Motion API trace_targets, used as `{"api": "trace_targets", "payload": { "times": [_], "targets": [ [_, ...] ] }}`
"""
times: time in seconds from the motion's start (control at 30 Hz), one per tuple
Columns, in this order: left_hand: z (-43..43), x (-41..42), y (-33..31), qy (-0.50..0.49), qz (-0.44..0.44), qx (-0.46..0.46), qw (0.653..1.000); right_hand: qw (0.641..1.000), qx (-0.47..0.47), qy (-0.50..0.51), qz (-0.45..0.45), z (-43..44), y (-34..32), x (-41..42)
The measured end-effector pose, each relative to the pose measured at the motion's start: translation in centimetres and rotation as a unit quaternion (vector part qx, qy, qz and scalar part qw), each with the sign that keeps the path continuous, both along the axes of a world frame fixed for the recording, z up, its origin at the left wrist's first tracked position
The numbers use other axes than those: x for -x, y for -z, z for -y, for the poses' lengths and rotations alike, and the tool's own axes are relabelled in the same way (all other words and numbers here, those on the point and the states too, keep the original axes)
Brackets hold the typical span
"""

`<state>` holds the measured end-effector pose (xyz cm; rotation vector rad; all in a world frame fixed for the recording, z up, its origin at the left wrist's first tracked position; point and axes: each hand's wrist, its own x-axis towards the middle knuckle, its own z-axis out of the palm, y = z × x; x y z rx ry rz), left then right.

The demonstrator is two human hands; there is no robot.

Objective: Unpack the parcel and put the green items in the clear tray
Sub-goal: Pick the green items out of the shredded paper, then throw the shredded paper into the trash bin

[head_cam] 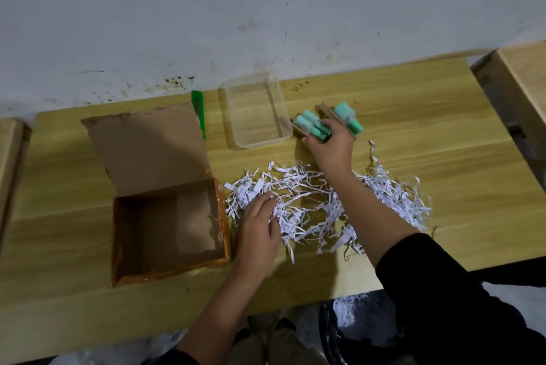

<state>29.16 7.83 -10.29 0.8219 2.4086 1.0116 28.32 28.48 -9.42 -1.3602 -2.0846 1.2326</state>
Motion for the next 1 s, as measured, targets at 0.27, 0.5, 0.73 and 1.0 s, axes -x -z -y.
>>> {"api": "trace_targets", "payload": {
  "times": [0.27,0.5,0.73,1.0],
  "targets": [
    [-0.8,-0.1,-0.8,0.046,-0.084,0.015,0.995,0.994,-0.029,-0.099,0.046,1.2,-1.8,-2.7],
    [-1.0,1.6,-3.3,0.060,-0.176,0.103,0.977,0.975,-0.113,-0.144,0.124,1.1,-4.0,-11.2],
    [-1.1,2.0,-1.8,0.227,-0.131,0.288,0.921,0.889,-0.129,-0.258,0.354,1.4,-2.2,-17.5],
    [-2.4,0.0,0.3,0.227,-0.285,0.322,0.874,0.875,-0.203,-0.257,0.357,3.0,0.3,-16.7]
  ]
}}
